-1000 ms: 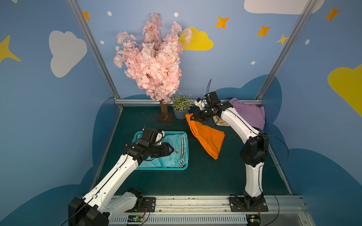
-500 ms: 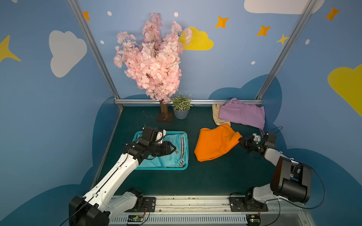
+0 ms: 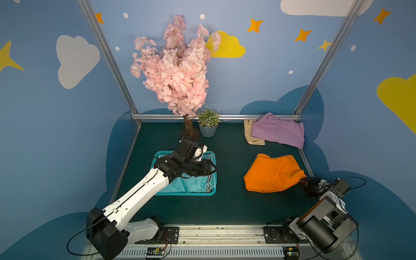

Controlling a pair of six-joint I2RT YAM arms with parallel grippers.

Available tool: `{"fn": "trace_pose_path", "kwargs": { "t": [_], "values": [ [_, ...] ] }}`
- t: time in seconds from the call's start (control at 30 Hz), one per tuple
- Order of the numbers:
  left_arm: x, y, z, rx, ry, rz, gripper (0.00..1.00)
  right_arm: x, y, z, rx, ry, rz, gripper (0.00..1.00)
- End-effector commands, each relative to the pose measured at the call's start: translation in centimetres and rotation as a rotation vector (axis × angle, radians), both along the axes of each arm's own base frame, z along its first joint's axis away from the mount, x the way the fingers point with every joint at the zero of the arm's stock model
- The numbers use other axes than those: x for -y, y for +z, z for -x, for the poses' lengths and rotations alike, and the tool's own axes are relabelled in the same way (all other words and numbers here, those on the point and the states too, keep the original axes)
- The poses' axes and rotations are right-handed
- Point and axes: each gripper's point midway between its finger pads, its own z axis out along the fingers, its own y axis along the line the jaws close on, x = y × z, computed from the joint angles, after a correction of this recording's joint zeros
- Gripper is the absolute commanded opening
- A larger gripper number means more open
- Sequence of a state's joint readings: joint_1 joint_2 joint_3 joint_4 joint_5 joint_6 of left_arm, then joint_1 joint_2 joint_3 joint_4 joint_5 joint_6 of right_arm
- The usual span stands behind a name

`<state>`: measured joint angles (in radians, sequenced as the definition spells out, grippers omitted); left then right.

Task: Put the folded long pants in the basket
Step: Adjust the long pant at the center of the board.

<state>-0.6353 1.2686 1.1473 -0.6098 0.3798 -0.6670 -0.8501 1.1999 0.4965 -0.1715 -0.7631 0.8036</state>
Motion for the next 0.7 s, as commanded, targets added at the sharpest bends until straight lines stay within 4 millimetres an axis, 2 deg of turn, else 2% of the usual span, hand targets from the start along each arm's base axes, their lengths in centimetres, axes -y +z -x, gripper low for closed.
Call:
{"fn": "trace_pose_path", "kwargs": {
  "t": [0.0,0.13,0.3,0.4,0.47,0.57,0.67],
  "values": [
    [3.3,-1.3,-0.4,-0.03,-0.042,-0.039,0.6,-1.9,0.2,-0.4,0.023,0.058,-0.048,0.0],
    [8.2,-4.1,-0.5,-0.11,-0.085,-0.078,0.62,-3.1,1.9,-1.7,0.058,0.129,-0.06,0.0],
    [13.4,-9.1,-1.8,-0.222,-0.089,-0.095,0.67,-3.7,2.5,-1.6,0.065,0.138,-0.045,0.0],
    [15.0,-11.9,-2.8,-0.256,-0.081,-0.141,0.68,-3.9,2.5,-1.6,0.064,0.146,-0.045,0.0],
    [15.8,-13.1,-3.7,-0.262,-0.072,-0.158,0.68,-3.9,2.4,-1.6,0.062,0.15,-0.047,0.0],
    [16.6,-15.0,-4.8,-0.276,-0.066,-0.204,0.69,-4.0,2.2,-1.6,0.062,0.153,-0.054,0.0],
    [16.5,-17.4,-5.1,-0.311,-0.049,-0.249,0.68,-3.9,2.3,-1.7,0.064,0.155,-0.057,0.0]
  ]
}}
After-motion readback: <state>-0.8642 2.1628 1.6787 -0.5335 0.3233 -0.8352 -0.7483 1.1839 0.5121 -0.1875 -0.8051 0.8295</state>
